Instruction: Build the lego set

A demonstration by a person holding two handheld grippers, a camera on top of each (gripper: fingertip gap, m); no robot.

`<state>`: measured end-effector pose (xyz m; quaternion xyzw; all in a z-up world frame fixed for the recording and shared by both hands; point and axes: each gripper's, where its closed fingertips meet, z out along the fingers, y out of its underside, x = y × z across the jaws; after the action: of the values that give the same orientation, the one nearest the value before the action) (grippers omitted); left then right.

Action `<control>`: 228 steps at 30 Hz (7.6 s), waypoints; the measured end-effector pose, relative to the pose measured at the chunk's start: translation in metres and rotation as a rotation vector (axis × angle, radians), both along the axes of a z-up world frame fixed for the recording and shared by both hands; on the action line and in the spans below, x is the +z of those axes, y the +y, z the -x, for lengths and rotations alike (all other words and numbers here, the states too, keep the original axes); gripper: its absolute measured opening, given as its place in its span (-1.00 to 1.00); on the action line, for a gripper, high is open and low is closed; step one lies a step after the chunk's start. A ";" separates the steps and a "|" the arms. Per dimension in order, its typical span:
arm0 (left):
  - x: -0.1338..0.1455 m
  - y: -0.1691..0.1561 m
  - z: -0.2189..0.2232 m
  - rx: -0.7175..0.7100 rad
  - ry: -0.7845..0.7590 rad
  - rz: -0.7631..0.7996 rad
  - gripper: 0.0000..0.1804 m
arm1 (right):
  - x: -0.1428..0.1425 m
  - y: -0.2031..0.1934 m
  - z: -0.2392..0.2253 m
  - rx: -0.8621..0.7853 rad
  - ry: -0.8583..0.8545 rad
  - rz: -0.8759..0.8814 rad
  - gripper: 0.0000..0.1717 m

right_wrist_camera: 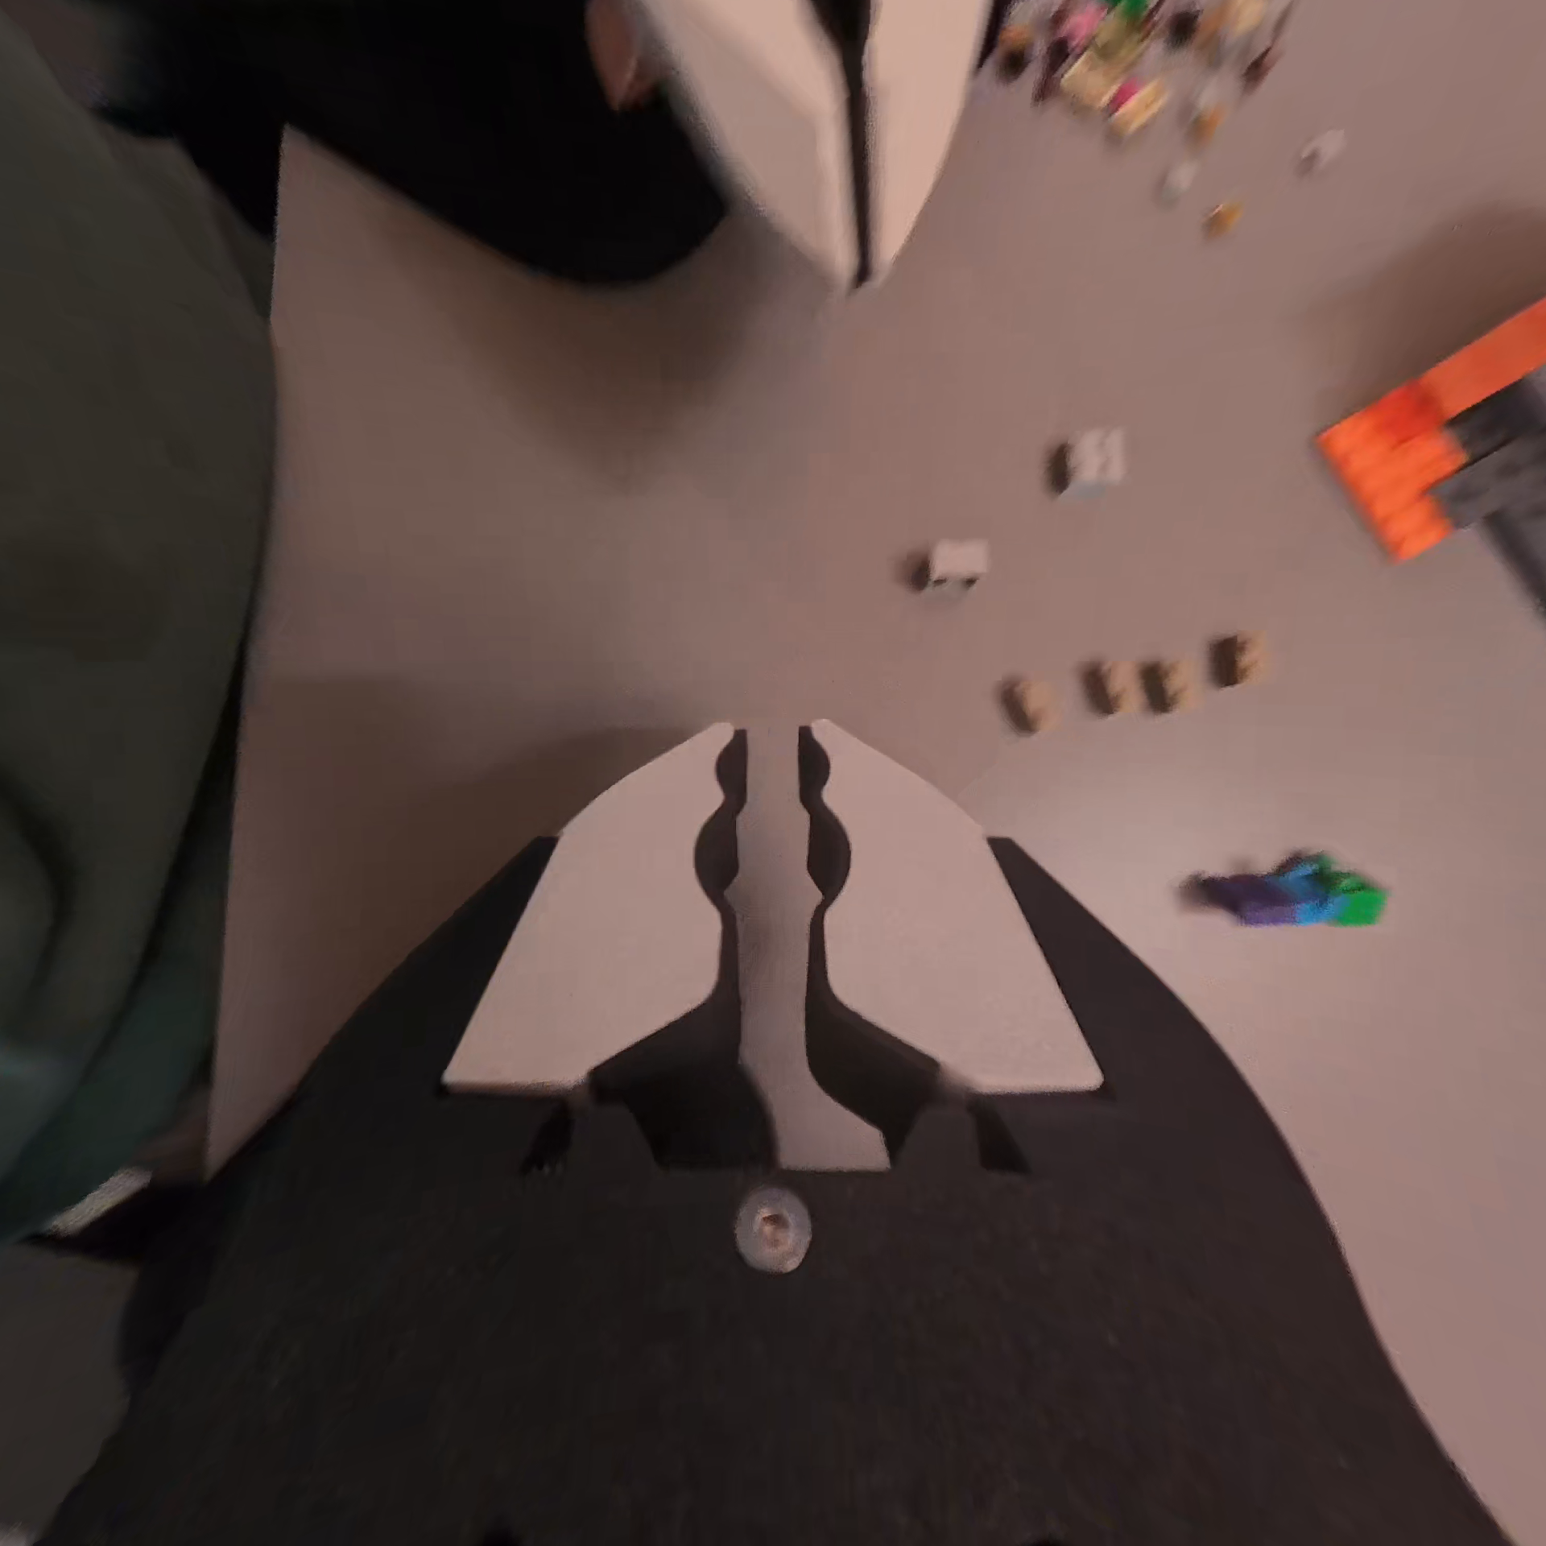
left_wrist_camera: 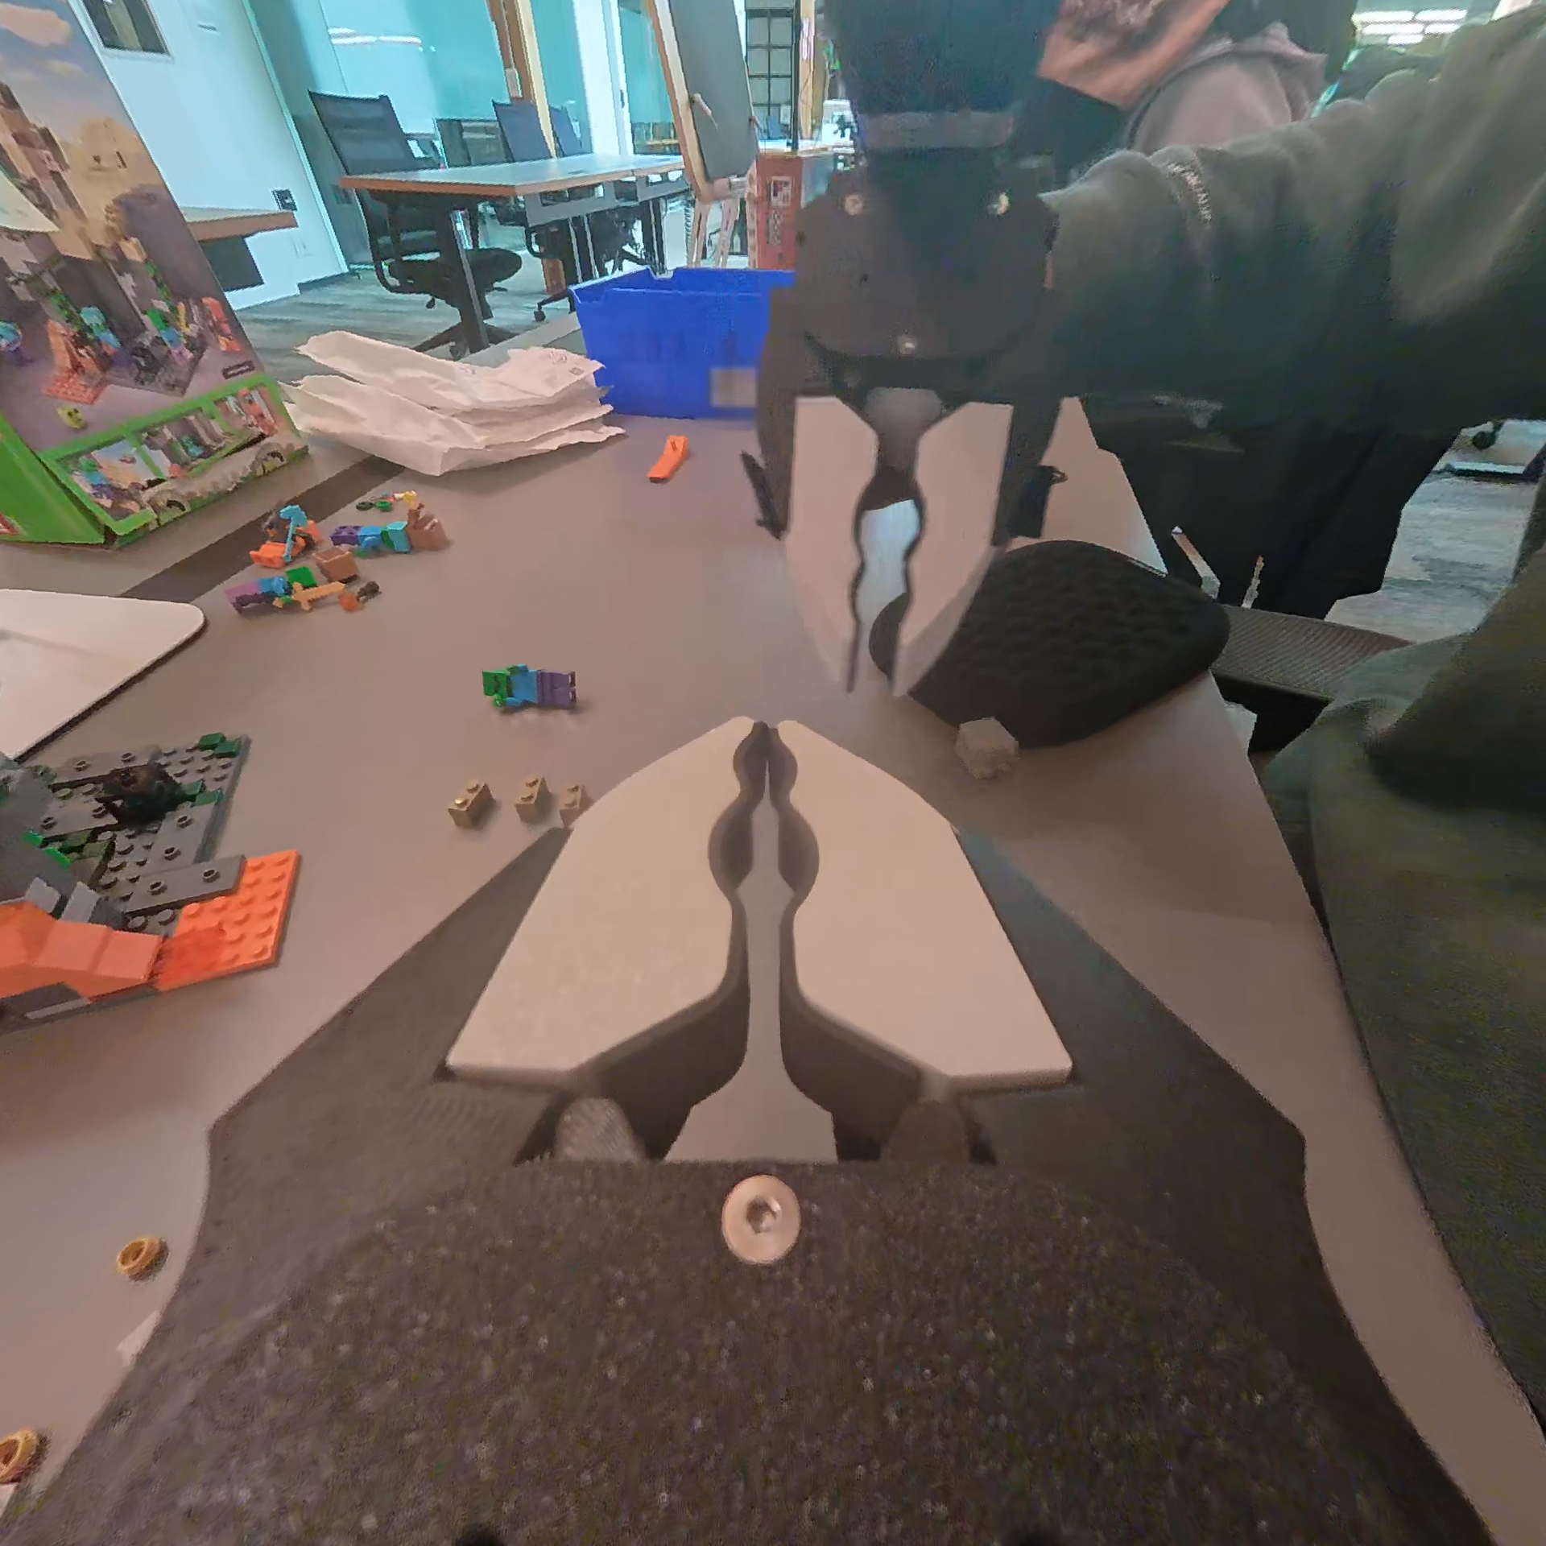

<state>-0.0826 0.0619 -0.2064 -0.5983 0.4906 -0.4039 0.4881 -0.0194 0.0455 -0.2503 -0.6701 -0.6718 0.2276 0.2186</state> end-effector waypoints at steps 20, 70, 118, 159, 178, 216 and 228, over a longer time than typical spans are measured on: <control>0.002 -0.024 -0.018 -0.115 -0.035 0.012 -0.78 | 0.066 -0.016 0.029 -0.173 0.670 0.048 -0.82; 0.003 -0.017 -0.011 -0.076 -0.017 0.004 -0.81 | 0.062 -0.002 0.068 -0.090 0.720 0.046 -0.81; -0.033 0.025 0.021 0.111 0.219 0.032 -0.81 | -0.044 0.027 -0.032 -0.227 -0.012 -0.059 -0.79; -0.047 0.021 0.014 0.076 0.263 0.062 -0.81 | -0.045 0.104 -0.071 -0.426 0.229 -0.155 -0.81; -0.051 0.017 0.012 0.045 0.285 0.068 -0.81 | -0.029 0.081 -0.088 -0.240 -0.585 0.323 -0.70; -0.055 -0.002 0.001 -0.010 0.330 0.023 -0.81 | -0.053 0.095 -0.039 -0.223 0.109 -0.239 -0.74; -0.055 0.000 0.001 -0.009 0.319 0.047 -0.81 | -0.047 0.093 -0.039 -0.466 -0.051 0.126 -0.68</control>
<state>-0.0839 0.0618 -0.2610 -0.6638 0.5551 -0.3173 0.3881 0.0200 0.1381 -0.2968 -0.8250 -0.4887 0.1955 0.2059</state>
